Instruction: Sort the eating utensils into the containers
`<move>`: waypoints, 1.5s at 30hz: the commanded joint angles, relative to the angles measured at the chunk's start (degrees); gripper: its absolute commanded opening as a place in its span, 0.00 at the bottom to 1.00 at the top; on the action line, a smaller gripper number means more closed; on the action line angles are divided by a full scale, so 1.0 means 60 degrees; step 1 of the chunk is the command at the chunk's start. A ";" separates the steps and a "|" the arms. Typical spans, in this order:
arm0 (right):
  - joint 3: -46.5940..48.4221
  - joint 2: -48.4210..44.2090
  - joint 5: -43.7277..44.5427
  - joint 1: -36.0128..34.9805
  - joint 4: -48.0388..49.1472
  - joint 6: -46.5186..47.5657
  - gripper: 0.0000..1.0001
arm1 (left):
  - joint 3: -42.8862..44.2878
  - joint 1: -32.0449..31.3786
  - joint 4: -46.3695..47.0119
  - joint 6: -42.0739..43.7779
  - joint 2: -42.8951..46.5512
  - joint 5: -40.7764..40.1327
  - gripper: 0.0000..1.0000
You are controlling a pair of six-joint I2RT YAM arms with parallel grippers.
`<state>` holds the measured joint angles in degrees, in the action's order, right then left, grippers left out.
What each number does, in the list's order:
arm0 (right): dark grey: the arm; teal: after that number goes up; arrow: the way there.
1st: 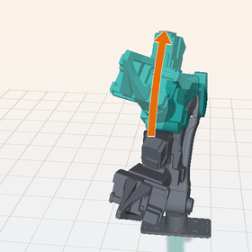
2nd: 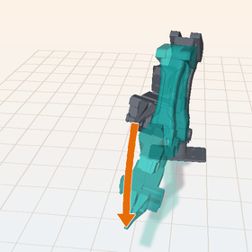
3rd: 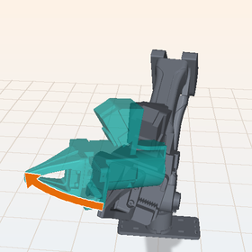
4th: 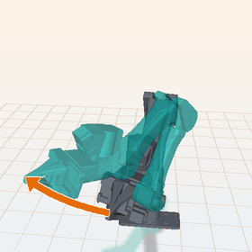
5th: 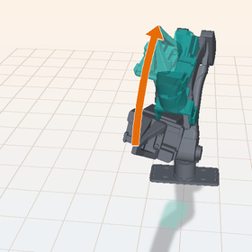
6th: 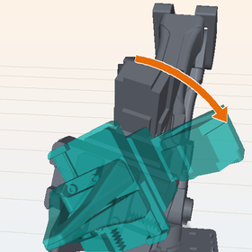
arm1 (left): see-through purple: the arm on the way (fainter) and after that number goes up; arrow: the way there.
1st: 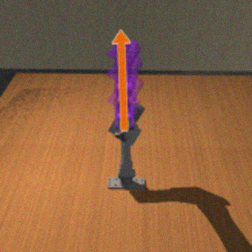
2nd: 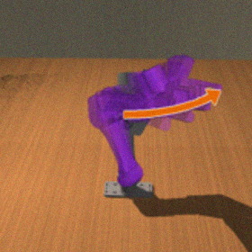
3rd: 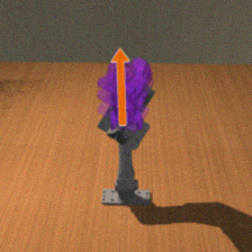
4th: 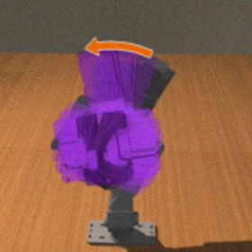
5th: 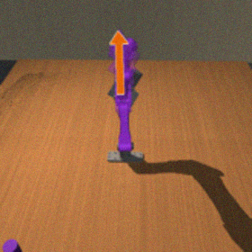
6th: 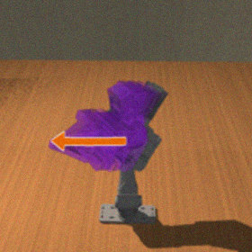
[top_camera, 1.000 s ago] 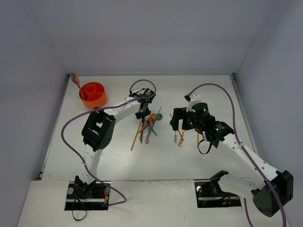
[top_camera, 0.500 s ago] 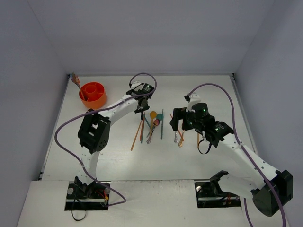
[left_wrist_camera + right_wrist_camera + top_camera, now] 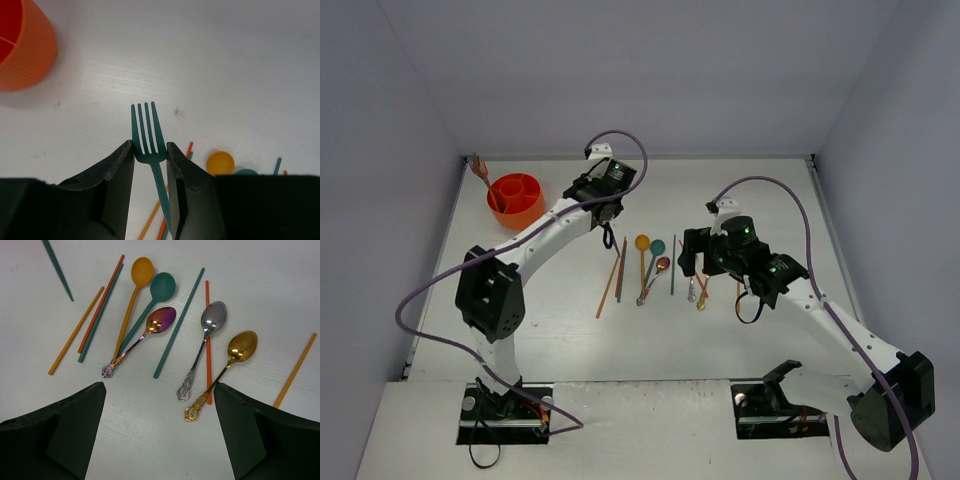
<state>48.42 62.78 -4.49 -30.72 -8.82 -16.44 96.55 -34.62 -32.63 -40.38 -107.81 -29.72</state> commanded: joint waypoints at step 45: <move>0.1271 0.1193 -0.0491 0.0066 0.0225 0.0249 0.87 | -0.1955 0.7991 0.8895 0.5296 0.0623 0.6233 0.11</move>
<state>52.95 69.31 -6.87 -30.68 -8.84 -15.91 82.41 12.82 14.32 -10.14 -104.95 6.09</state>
